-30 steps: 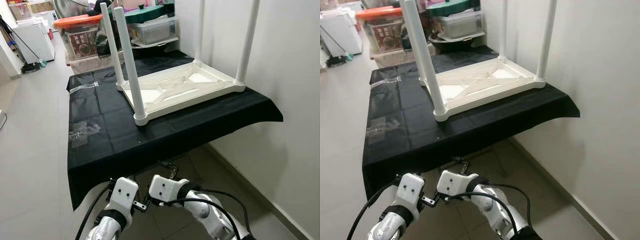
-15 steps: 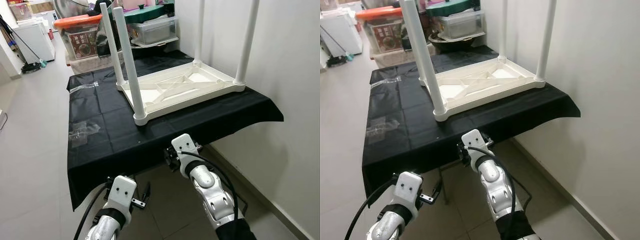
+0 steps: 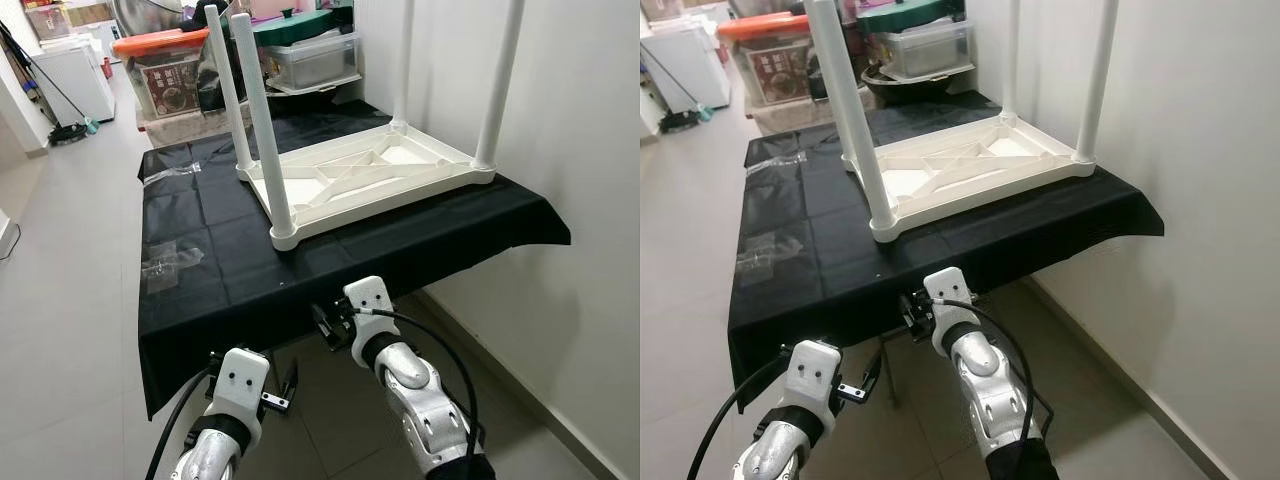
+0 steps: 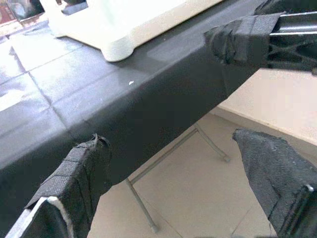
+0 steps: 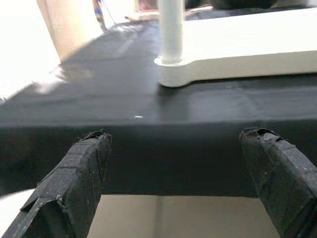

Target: Building children table

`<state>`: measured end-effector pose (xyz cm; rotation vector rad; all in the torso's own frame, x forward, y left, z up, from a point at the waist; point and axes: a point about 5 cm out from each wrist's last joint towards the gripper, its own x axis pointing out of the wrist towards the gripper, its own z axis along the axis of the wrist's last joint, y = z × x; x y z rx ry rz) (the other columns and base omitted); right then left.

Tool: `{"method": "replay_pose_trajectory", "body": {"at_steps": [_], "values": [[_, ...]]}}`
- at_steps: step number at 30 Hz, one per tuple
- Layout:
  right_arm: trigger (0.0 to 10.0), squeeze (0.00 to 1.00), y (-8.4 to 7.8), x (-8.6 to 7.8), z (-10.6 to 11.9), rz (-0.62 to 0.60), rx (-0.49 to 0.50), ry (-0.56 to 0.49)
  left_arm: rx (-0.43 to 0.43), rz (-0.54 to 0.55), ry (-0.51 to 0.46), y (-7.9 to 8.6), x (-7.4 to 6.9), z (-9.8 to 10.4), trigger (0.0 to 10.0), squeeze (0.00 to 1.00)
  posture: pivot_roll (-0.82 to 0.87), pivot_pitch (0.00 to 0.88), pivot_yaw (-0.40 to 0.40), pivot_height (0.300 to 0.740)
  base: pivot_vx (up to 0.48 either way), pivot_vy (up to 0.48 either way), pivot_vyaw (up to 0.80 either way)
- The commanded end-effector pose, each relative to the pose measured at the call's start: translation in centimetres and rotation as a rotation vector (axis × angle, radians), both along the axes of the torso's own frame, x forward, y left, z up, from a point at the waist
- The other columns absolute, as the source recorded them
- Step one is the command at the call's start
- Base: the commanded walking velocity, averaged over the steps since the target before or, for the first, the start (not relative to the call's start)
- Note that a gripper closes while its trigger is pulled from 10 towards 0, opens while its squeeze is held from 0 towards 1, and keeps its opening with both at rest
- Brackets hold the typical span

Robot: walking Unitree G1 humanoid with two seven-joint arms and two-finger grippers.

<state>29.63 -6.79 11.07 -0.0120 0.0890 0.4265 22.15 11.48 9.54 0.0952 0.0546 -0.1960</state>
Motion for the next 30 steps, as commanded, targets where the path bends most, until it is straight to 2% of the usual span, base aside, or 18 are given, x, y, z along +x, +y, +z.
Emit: {"method": "replay_pose_trajectory", "body": {"at_steps": [1,10,28,30], "values": [[10.0,0.00,0.43,-0.15,0.36,0.013,0.035,-0.001,0.002,0.009,0.000,0.16,-0.05,0.10,10.0,0.00,-0.16,0.000,0.072,0.740,0.000,0.000,0.00],[10.0,0.00,0.41,-0.29,0.06,0.020,0.055,-0.006,-0.020,0.004,0.012,-0.29,0.10,0.01,10.0,0.00,-0.16,0.000,0.063,0.740,0.000,0.000,0.00],[10.0,0.00,0.38,-0.57,0.02,0.024,0.058,-0.004,-0.022,-0.004,0.037,-0.18,0.00,-0.41,10.0,0.00,-0.14,0.000,0.067,0.740,0.000,0.450,0.00],[10.0,0.00,0.48,-0.61,0.01,0.024,0.060,-0.005,-0.020,-0.007,0.031,-0.13,-0.01,-0.33,10.0,0.00,-0.13,0.000,0.071,0.740,0.000,0.000,0.00]]}}
